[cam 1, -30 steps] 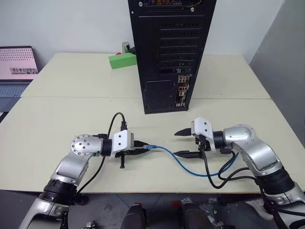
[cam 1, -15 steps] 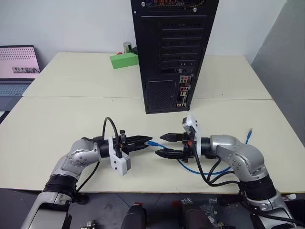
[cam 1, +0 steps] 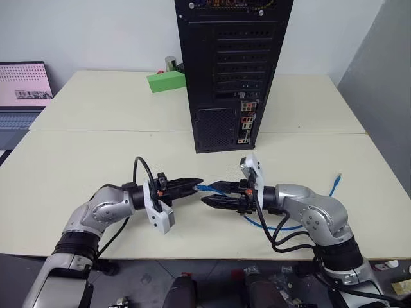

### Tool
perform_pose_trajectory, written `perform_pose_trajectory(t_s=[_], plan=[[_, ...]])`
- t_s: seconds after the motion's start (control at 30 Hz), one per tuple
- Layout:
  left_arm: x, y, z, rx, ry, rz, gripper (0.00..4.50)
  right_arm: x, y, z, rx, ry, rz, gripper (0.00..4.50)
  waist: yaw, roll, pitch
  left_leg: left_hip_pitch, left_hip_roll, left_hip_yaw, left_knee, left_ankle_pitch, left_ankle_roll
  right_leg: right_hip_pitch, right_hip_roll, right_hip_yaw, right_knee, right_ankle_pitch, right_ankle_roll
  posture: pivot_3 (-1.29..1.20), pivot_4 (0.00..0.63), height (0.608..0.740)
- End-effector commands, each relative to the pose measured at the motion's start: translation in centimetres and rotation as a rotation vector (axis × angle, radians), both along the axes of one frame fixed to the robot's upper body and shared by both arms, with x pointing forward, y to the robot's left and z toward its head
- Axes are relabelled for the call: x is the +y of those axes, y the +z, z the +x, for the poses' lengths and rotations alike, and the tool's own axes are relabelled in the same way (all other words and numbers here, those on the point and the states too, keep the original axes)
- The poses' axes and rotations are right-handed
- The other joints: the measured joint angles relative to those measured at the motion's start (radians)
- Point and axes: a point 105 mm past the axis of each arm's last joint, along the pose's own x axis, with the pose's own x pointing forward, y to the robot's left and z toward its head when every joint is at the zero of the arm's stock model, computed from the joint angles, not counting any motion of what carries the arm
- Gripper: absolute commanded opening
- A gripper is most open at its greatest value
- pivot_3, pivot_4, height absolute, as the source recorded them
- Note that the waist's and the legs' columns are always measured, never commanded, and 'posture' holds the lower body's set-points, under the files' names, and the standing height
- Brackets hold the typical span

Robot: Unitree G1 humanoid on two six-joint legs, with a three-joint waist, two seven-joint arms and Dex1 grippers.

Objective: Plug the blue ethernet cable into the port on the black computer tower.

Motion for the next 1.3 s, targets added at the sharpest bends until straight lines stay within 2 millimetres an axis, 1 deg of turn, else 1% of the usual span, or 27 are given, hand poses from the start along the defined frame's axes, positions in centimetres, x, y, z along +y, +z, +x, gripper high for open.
perform_pose_trajectory(t_s=[0.03, 0.13, 0.2, 0.23, 0.3, 0.4, 0.47, 0.53, 0.57, 0.6, 0.67, 0.77, 0.8, 0.83, 0.9, 0.97, 1.0, 1.03, 1.07, 1.13, 1.23, 1.3], plan=[[-0.2, 1.0, -0.1, -0.043, -0.017, -0.016, 0.27, 0.3, 1.2, 0.3, -0.047, -0.002, 0.029, 1.68, 0.000, 0.000, 0.000, 0.000, 0.000, 0.000, 0.000, 0.000, 0.000, 0.000, 0.000, 0.000, 0.000, 0.000, 0.000, 0.00, 0.150, 0.740], [-0.3, 1.0, -0.3, -0.045, -0.024, -0.018, 0.27, 0.4, 1.3, 0.5, -0.047, -0.008, 0.034, 0.95, 0.000, 0.000, 0.000, 0.000, 0.000, 0.000, 0.000, 0.000, 0.000, 0.000, 0.000, 0.000, 0.000, 0.000, 0.000, 0.00, 0.150, 0.740], [-0.4, 1.0, -0.3, -0.045, -0.027, -0.021, 0.27, 0.5, 1.3, 0.5, -0.046, -0.007, 0.038, 0.63, 0.000, 0.000, 0.000, 0.000, 0.000, 0.000, 0.000, 0.000, 0.000, 0.000, 0.000, 0.000, 0.000, 0.000, 0.000, 0.00, 0.150, 0.740], [-0.4, 1.0, -0.4, -0.045, -0.027, -0.023, 0.27, 0.6, 1.3, 0.5, -0.045, -0.007, 0.039, 0.38, 0.000, 0.000, 0.000, 0.000, 0.000, 0.000, 0.000, 0.000, 0.000, 0.000, 0.000, 0.000, 0.000, 0.000, 0.000, 0.00, 0.150, 0.740], [-0.4, 1.0, -0.4, -0.046, -0.026, -0.024, 0.27, 0.7, 1.3, 0.5, -0.045, -0.007, 0.041, 0.02, 0.000, 0.000, 0.000, 0.000, 0.000, 0.000, 0.000, 0.000, 0.000, 0.000, 0.000, 0.000, 0.000, 0.000, 0.000, 0.00, 0.150, 0.740], [-0.3, 1.1, -0.3, -0.044, -0.013, -0.047, 0.27, 0.8, 1.4, 0.6, -0.044, -0.004, 0.045, 0.00, 0.000, 0.000, 0.000, 0.000, 0.000, 0.000, 0.000, 0.000, 0.000, 0.000, 0.000, 0.000, 0.000, 0.000, 0.000, 0.00, 0.150, 0.740], [-0.2, 0.8, 0.2, 0.007, 0.022, -0.061, 0.27, 0.8, 1.4, 0.6, -0.047, 0.000, 0.042, 0.00, 0.000, 0.000, 0.000, 0.000, 0.000, 0.000, 0.000, 0.000, 0.000, 0.000, 0.000, 0.000, 0.000, 0.000, 0.000, 0.00, 0.150, 0.740], [-0.1, 0.4, 0.5, 0.057, 0.052, -0.062, 0.97, 0.7, 1.4, 0.7, -0.050, 0.000, 0.037, 0.00, 0.000, 0.000, 0.000, 0.000, 0.000, 0.000, 0.000, 0.000, 0.000, 0.000, 0.000, 0.000, 0.000, 0.000, 0.000, 0.00, 0.150, 0.740], [-0.1, 0.2, 0.6, 0.073, 0.059, -0.063, 1.07, 0.6, 1.4, 0.7, -0.051, -0.001, 0.037, 0.00, 0.000, 0.000, 0.000, 0.000, 0.000, 0.000, 0.000, 0.000, 0.000, 0.000, 0.000, 0.000, 0.000, 0.000, 0.000, 0.00, 0.150, 0.740], [-0.1, 0.1, 0.6, 0.099, 0.069, -0.070, 1.38, 0.5, 1.5, 0.8, -0.055, -0.003, 0.034, 0.00, -0.001, 0.000, 0.000, 0.000, 0.000, 0.000, 0.000, 0.000, 0.000, 0.000, 0.000, 0.000, 0.000, 0.000, 0.000, 0.00, 0.150, 0.740], [-0.2, -0.1, 0.6, 0.139, 0.078, -0.074, 1.73, 0.4, 1.5, 0.9, -0.061, -0.006, 0.032, 0.00, -0.001, 0.000, 0.000, 0.000, 0.000, 0.000, 0.000, 0.000, 0.000, 0.000, 0.000, 0.000, 0.000, 0.000, 0.000, 0.00, 0.150, 0.740], [-0.2, -0.2, 0.5, 0.221, 0.108, -0.115, 2.44, -0.1, 1.6, 1.2, -0.080, -0.021, 0.023, 0.00, -0.001, 0.000, 0.000, 0.000, 0.000, 0.000, 0.000, 0.000, 0.000, 0.000, 0.000, 0.000, 0.000, 0.000, 0.000, 0.00, 0.150, 0.740], [0.2, -0.4, 0.7, 0.305, 0.156, -0.165, 2.66, -0.5, 1.7, 1.7, -0.106, -0.053, 0.013, 0.00, -0.001, 0.000, 0.000, 0.000, 0.000, 0.000, 0.000, 0.000, 0.000, 0.000, 0.000, 0.000, 0.000, 0.000, 0.000, 0.00, 0.150, 0.740], [1.0, -1.0, 0.7, 0.431, 0.212, -0.218, 2.88, -1.2, 2.2, 2.2, -0.138, -0.100, 0.007, 0.00, -0.002, 0.000, 0.000, 0.000, 0.000, 0.000, 0.000, 0.000, 0.000, 0.000, 0.000, 0.000, 0.000, 0.000, 0.000, 0.00, 0.150, 0.740], [1.7, -1.6, 0.5, 0.603, 0.268, -0.298, 3.28, -2.4, 2.7, 2.8, -0.193, -0.173, -0.011, 0.00, -0.004, 0.000, 0.000, 0.000, 0.000, 0.000, 0.000, 0.000, 0.000, 0.000, 0.000, 0.001, 0.001, 0.000, 0.000, 0.00, 0.150, 0.740], [1.6, -1.0, 0.8, 0.718, 0.309, -0.401, 3.68, -3.9, 3.4, 3.4, -0.271, -0.273, -0.045, 0.00, -0.006, 0.000, 0.000, 0.000, 0.001, 0.000, 0.000, 0.000, 0.000, 0.000, 0.000, 0.000, 0.001, 0.000, 0.000, 0.00, 0.150, 0.740], [1.5, -0.6, 1.2, 0.752, 0.331, -0.454, 3.81, -4.7, 4.0, 3.7, -0.314, -0.341, -0.061, 0.00, -0.003, 0.000, 0.000, 0.000, 0.000, 0.000, 0.000, 0.000, 0.000, 0.000, 0.000, 0.000, 0.001, 0.000, 0.000, 0.00, 0.150, 0.740], [1.3, -0.1, 1.5, 0.781, 0.350, -0.502, 4.06, -5.4, 4.4, 3.9, -0.342, -0.399, -0.068, 0.00, 0.001, 0.000, 0.000, 0.000, 0.000, -0.001, 0.000, 0.000, 0.000, 0.000, 0.000, -0.001, 0.001, 0.000, 0.000, 0.00, 0.150, 0.740], [1.2, 0.4, 1.8, 0.803, 0.364, -0.540, 4.23, -5.7, 4.9, 4.1, -0.362, -0.459, -0.068, 0.00, 0.002, 0.000, 0.000, -0.001, 0.000, -0.001, 0.000, 0.000, 0.000, 0.000, 0.000, -0.001, 0.001, 0.000, 0.000, 0.00, 0.150, 0.740], [1.0, 1.1, 2.2, 0.831, 0.386, -0.587, 4.50, -6.0, 5.4, 4.2, -0.375, -0.544, -0.060, 0.00, 0.000, 0.000, 0.000, -0.001, 0.000, -0.001, 0.000, 0.000, 0.000, 0.000, 0.000, -0.001, 0.001, 0.000, 0.000, 0.00, 0.150, 0.740], [0.3, 2.4, 2.9, 0.850, 0.396, -0.639, 4.50, -5.7, 5.7, 4.6, -0.369, -0.679, -0.044, 0.00, -0.003, 0.000, 0.000, 0.000, 0.000, -0.001, 0.000, 0.000, 0.000, 0.000, 0.000, 0.000, 0.001, 0.000, 0.000, 0.00, 0.150, 0.740], [-0.4, 3.4, 3.6, 0.859, 0.401, -0.668, 4.50, -5.4, 6.1, 5.3, -0.367, -0.788, -0.026, 0.00, -0.007, 0.000, 0.000, 0.000, 0.001, -0.001, 0.000, 0.000, 0.000, 0.000, 0.001, 0.000, 0.001, 0.000, 0.000, 0.00, 0.150, 0.740]])
